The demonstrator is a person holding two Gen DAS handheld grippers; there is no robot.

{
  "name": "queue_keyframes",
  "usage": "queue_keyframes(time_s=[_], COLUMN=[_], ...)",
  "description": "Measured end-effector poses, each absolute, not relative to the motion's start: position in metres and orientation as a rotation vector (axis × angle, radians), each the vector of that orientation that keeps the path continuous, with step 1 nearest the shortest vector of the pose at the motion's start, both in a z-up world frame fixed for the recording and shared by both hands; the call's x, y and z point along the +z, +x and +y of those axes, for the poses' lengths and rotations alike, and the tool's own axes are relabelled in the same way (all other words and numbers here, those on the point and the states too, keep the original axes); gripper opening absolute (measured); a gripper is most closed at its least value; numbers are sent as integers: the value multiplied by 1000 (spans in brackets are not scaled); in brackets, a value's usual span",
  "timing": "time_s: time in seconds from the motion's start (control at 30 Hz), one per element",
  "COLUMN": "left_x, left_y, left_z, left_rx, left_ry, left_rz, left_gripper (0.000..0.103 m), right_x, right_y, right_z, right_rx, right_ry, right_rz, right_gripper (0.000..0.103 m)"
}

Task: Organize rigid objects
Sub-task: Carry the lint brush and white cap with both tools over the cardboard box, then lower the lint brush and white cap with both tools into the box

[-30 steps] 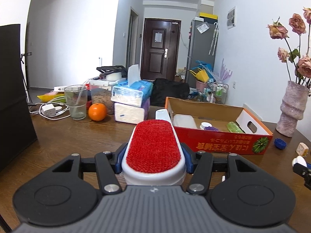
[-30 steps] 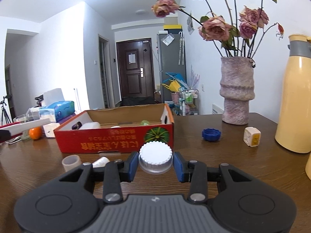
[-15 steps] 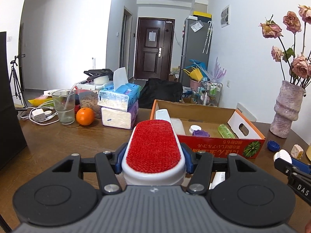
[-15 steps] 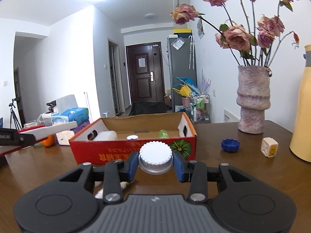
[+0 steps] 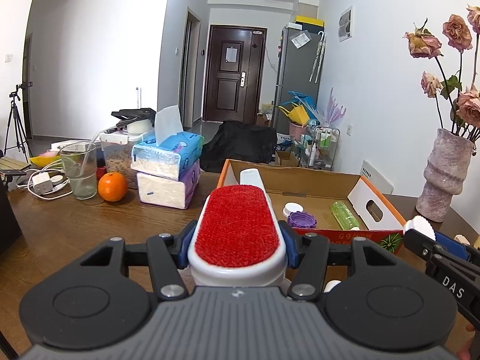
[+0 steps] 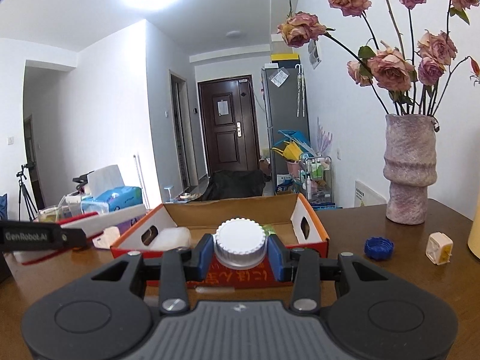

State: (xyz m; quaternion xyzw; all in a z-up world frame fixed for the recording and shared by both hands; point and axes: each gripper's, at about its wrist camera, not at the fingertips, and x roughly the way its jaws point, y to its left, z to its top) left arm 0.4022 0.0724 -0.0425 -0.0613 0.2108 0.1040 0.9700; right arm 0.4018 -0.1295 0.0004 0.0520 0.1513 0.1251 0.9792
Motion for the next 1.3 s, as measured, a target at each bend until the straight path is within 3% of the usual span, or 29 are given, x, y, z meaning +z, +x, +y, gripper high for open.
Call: queue_keyframes(time_s=[1.3], left_x=[-56], left_y=[528], left_z=[96], left_rx=[244], left_ry=[-152], left_rz=[465], left_gripper=[57], right_x=[-14], right_y=[528], right_z=[-97], right_rx=[270], right_ry=[120], right_rz=[336], right_gripper=[38])
